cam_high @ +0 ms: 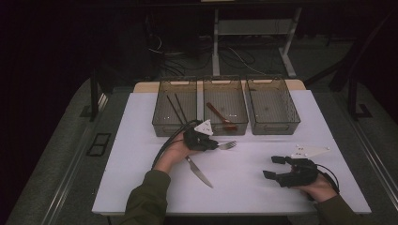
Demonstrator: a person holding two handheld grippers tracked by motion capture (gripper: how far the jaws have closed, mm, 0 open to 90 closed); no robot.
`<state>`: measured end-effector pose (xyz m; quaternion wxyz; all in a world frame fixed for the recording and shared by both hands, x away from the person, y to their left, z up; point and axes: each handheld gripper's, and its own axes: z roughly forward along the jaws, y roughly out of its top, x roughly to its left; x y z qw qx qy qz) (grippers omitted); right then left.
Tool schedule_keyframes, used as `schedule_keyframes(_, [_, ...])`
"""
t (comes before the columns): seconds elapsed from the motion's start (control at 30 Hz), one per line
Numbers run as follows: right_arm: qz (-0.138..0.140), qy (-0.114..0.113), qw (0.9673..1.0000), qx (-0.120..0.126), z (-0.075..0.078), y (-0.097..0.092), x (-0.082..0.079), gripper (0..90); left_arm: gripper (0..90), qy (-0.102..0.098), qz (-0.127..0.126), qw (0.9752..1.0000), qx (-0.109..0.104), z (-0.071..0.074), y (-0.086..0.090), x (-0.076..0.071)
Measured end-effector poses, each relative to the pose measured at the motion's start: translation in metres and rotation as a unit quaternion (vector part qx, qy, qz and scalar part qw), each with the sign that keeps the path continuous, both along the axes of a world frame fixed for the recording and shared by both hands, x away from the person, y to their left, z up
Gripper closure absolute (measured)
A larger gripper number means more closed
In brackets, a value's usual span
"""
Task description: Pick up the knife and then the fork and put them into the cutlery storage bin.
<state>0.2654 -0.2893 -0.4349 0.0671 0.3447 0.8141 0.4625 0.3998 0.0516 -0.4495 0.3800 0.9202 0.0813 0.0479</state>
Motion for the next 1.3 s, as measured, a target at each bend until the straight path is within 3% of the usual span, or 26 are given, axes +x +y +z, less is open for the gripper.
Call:
schedule_keyframes(0.5, [-0.003,-0.001,1.0000,0.006,0.001,-0.002,0.000,28.2,85.5,-0.019,-0.007,0.9997,-0.012,0.006,-0.015,-0.003])
schedule_keyframes(0.63, [-0.012,-0.001,0.9999,0.006,0.002,-0.003,0.000,28.2,85.5,-0.023,-0.003,0.9991,-0.035,0.017,-0.022,-0.006])
schedule_keyframes(0.93, [-0.038,0.000,0.9985,0.039,0.010,-0.006,0.002,25.4,85.5,-0.010,0.018,0.9958,-0.089,0.036,-0.019,-0.014])
schedule_keyframes(1.1, [-0.060,0.004,0.9969,0.051,0.026,-0.001,0.008,25.2,85.5,-0.004,0.028,0.9927,-0.117,0.046,-0.017,-0.022])
schedule_keyframes(1.3, [-0.072,-0.012,0.9945,0.074,0.048,0.016,0.017,25.9,85.5,-0.011,0.022,0.9913,-0.129,0.054,-0.026,-0.035])
